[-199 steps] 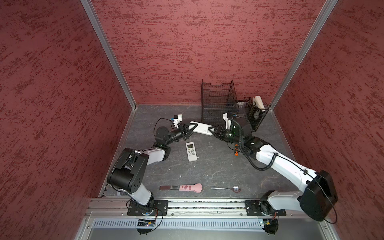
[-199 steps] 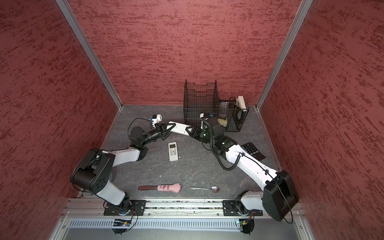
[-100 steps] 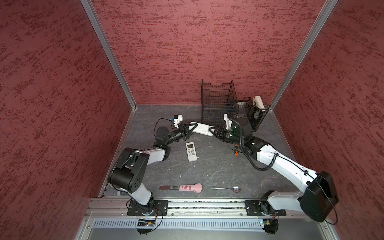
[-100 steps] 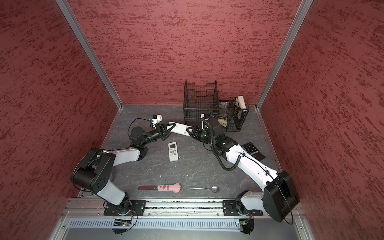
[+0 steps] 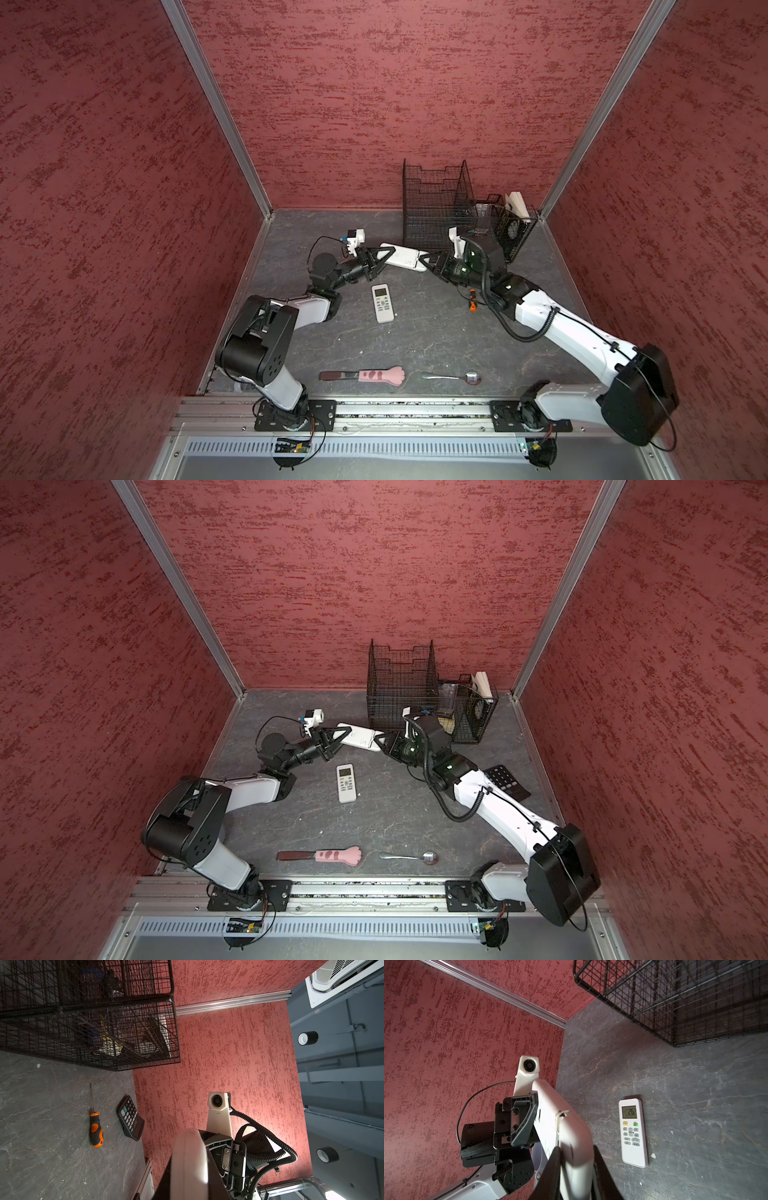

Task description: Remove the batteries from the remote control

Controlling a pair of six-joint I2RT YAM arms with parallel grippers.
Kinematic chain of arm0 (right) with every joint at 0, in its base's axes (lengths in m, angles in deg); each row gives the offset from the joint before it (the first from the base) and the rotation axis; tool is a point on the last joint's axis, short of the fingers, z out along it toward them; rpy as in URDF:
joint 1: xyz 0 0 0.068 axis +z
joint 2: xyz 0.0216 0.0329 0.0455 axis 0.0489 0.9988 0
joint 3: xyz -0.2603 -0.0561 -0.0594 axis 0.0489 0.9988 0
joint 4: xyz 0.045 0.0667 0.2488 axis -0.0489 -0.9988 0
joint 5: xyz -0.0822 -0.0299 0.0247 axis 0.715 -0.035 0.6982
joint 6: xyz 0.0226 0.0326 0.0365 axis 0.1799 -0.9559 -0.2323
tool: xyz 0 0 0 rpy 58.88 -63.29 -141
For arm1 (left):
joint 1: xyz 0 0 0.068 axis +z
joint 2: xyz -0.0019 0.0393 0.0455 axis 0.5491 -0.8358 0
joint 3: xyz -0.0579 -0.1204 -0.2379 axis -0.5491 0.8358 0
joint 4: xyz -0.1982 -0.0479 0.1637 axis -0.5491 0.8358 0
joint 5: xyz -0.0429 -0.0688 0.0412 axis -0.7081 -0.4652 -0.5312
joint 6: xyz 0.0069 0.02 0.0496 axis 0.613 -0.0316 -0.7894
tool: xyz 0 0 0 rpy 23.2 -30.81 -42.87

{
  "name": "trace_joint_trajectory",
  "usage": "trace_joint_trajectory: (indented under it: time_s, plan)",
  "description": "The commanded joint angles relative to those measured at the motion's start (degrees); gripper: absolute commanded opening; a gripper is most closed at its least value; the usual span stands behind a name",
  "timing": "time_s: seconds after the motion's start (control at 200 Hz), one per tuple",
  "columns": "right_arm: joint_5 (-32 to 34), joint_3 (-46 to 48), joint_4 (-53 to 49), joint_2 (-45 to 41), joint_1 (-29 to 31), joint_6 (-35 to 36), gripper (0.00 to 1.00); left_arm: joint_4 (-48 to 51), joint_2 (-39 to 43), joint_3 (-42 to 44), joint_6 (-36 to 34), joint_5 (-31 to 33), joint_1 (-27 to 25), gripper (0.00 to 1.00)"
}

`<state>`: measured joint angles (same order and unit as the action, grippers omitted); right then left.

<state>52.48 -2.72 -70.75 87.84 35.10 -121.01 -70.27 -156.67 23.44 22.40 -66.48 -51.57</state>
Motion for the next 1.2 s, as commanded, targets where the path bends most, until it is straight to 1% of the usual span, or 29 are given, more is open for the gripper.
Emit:
trace_joint_trajectory:
  time_s: [0.0, 0.16, 0.366, 0.496, 0.536, 0.691, 0.952, 1.197]
  plan:
    - [-0.5, 0.2, -2.2, 0.0, -0.4, 0.9, 0.17, -0.9, 0.2, -0.8, -2.1, -1.5, 0.1, 0.0]
    - [-0.8, -0.3, -2.3, 0.2, -0.4, 0.9, 0.14, 0.4, 0.3, -1.1, -3.4, -1.7, -0.1, 0.0]
    - [-1.0, -0.3, -2.1, 0.3, -0.4, 0.6, 0.08, 1.6, 0.4, -1.4, -4.7, -1.9, -0.2, 0.0]
    - [-1.4, -0.3, -1.7, 0.5, -0.4, 0.3, 0.07, 2.2, 0.3, -1.4, -5.3, -2.0, -0.4, 0.0]
    - [-1.4, -0.4, -1.7, 0.6, -0.4, 0.2, 0.08, 2.6, 0.3, -1.4, -5.6, -2.1, -0.4, 0.0]
    - [-1.9, -0.9, -1.8, 0.4, -0.4, 0.2, 0.19, 3.7, 0.4, -1.3, -6.8, -2.0, -0.5, 0.0]
    - [-1.9, -0.8, -2.4, 0.1, -0.4, 0.2, 0.21, 3.8, 0.0, -1.5, -7.2, -1.7, -0.5, 0.0]
    - [-1.8, -0.5, -2.9, -0.3, -0.4, 0.2, 0.27, 3.7, -0.3, -1.8, -7.1, -1.7, -0.3, 0.0]
